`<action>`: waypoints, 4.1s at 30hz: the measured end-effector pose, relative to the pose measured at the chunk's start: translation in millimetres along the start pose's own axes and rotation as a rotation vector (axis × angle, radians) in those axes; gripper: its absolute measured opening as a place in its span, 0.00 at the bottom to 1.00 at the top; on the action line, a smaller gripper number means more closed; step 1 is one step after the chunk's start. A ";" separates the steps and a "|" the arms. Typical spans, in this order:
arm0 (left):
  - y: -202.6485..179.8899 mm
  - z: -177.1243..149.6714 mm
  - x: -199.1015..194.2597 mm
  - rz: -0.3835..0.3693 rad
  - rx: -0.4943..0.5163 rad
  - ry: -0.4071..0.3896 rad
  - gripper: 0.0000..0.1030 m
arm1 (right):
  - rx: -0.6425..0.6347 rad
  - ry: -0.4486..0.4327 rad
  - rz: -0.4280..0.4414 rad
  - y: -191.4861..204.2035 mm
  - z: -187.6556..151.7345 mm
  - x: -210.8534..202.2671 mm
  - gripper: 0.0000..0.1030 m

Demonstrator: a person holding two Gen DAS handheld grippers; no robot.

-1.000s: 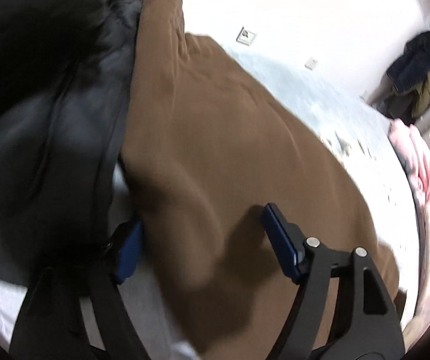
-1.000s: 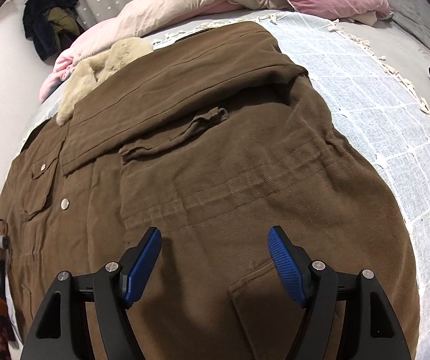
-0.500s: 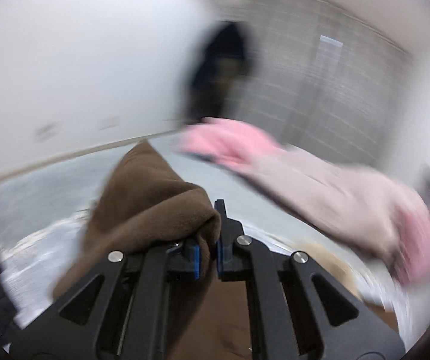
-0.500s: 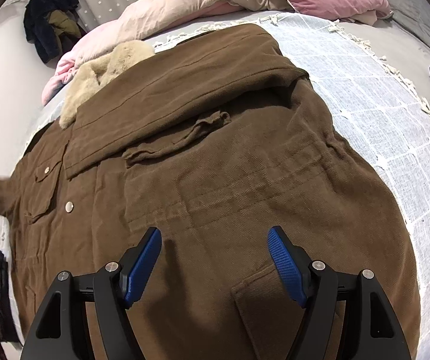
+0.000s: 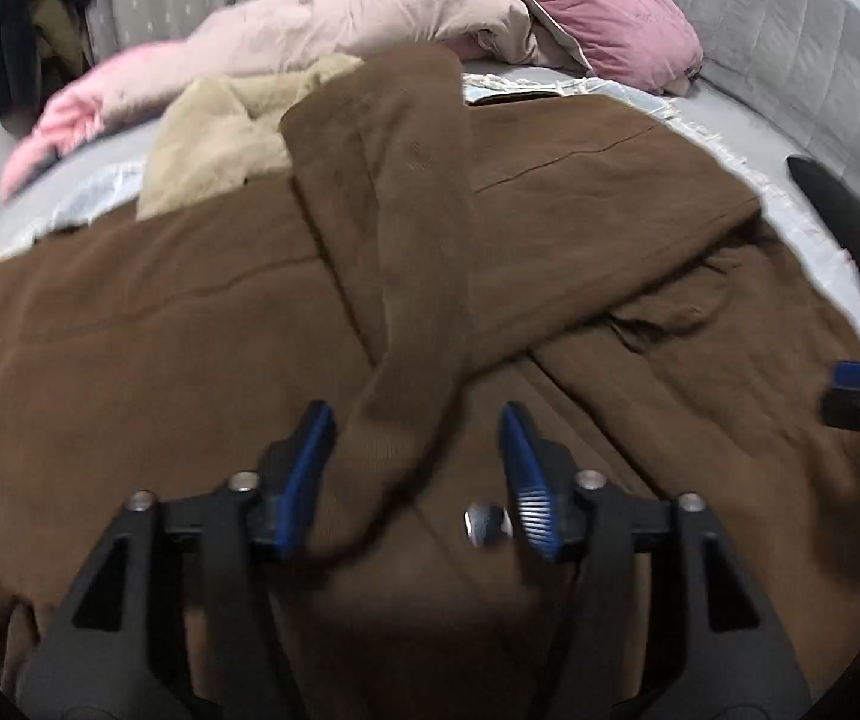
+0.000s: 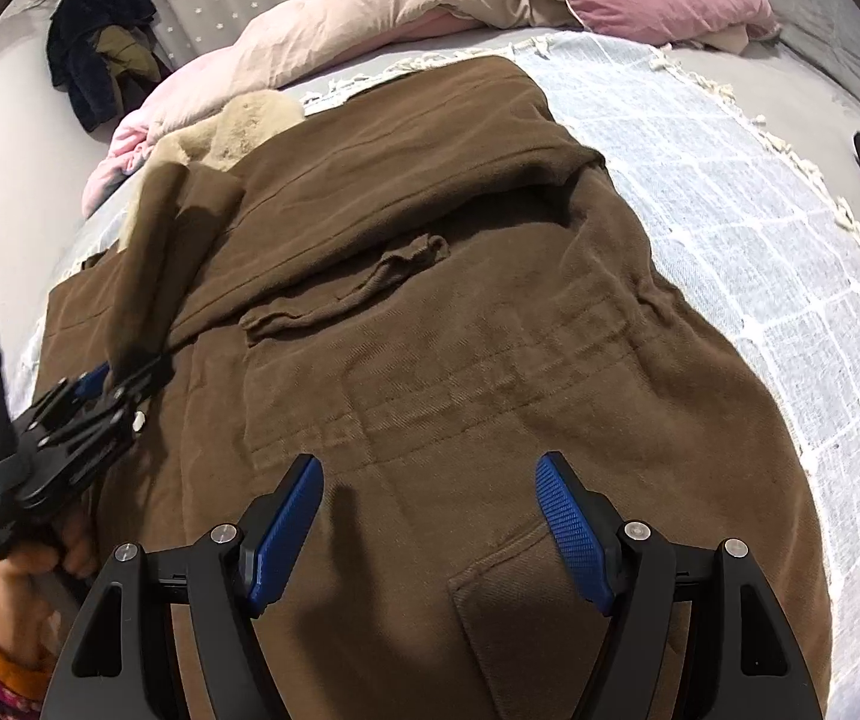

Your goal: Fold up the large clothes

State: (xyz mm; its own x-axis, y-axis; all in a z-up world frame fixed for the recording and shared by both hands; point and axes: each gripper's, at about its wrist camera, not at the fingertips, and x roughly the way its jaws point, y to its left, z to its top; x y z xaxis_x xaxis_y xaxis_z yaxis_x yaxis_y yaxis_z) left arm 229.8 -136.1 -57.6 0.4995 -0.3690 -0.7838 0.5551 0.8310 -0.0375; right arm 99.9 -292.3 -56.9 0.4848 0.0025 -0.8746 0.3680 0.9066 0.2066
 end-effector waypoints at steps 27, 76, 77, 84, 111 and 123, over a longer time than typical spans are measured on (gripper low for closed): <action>174.0 -71.1 -64.5 0.081 -0.335 -0.134 0.62 | -0.094 -0.074 0.235 149.6 118.3 71.8 0.06; 256.2 15.4 -50.5 0.220 -0.491 -0.242 0.43 | -0.303 -0.257 -0.022 106.1 175.8 57.8 0.24; 243.0 18.6 -43.5 0.182 -0.449 -0.218 0.44 | -0.323 -0.241 -0.015 108.2 167.9 61.6 0.25; 212.3 -17.1 15.2 0.096 -0.262 -0.040 0.49 | -0.461 -0.109 -0.009 109.5 107.3 114.5 0.25; 156.0 -130.2 -203.0 -0.131 -0.466 0.104 0.81 | -0.141 -0.125 0.072 -123.6 -43.9 -138.9 0.77; 106.2 -228.3 -193.0 -0.036 -0.375 0.274 0.81 | 0.039 0.048 0.058 -184.1 -143.0 -112.9 0.77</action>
State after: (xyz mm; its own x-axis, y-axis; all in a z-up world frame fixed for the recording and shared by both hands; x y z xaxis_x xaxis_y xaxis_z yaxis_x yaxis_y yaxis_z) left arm 40.5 118.4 -51.8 0.2620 -0.3187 -0.9109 0.2650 0.9314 -0.2496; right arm -136.1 -399.1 -58.9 0.4681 0.0754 -0.8804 0.3711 0.8874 0.2733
